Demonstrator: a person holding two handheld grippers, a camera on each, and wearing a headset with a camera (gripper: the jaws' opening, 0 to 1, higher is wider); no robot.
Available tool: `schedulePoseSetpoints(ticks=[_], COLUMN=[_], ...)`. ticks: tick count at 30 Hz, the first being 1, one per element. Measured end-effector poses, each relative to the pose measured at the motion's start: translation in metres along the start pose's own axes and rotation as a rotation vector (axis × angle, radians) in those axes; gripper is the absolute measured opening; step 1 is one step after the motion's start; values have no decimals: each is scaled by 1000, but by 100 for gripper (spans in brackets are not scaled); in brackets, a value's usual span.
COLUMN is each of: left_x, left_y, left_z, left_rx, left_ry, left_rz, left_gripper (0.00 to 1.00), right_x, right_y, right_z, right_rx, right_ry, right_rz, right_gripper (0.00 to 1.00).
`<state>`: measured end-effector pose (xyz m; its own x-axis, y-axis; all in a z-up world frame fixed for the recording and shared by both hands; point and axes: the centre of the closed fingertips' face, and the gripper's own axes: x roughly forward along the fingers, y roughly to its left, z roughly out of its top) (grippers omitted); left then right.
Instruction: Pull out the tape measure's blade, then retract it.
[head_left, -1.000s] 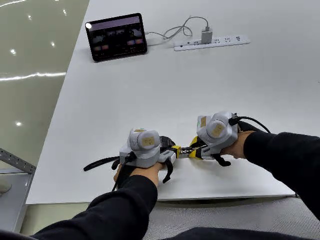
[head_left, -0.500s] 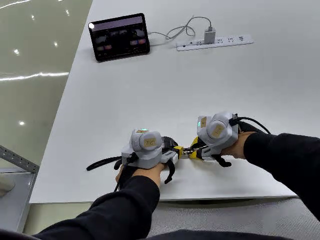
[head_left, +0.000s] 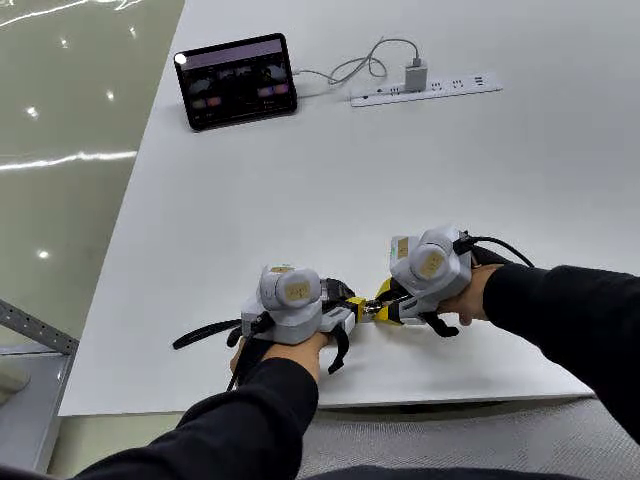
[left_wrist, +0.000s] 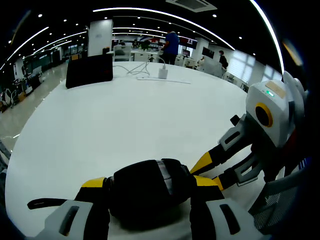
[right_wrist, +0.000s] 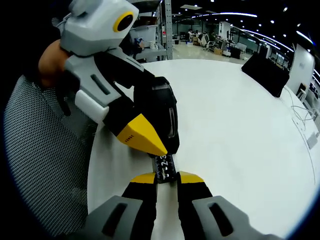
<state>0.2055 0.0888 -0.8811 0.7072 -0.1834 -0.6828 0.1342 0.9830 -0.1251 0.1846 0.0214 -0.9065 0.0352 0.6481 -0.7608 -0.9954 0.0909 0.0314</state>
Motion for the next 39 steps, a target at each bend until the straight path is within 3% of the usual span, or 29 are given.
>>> schedulePoseSetpoints(ticks=[39], left_x=[-1], left_y=[0], left_z=[-1], left_rx=[-14], left_ry=[6], left_rz=[-39], left_gripper=[61], right_x=[14], right_y=[2], right_z=[16], right_rx=[-35], right_ry=[-14], right_rz=[28], right_gripper=[11])
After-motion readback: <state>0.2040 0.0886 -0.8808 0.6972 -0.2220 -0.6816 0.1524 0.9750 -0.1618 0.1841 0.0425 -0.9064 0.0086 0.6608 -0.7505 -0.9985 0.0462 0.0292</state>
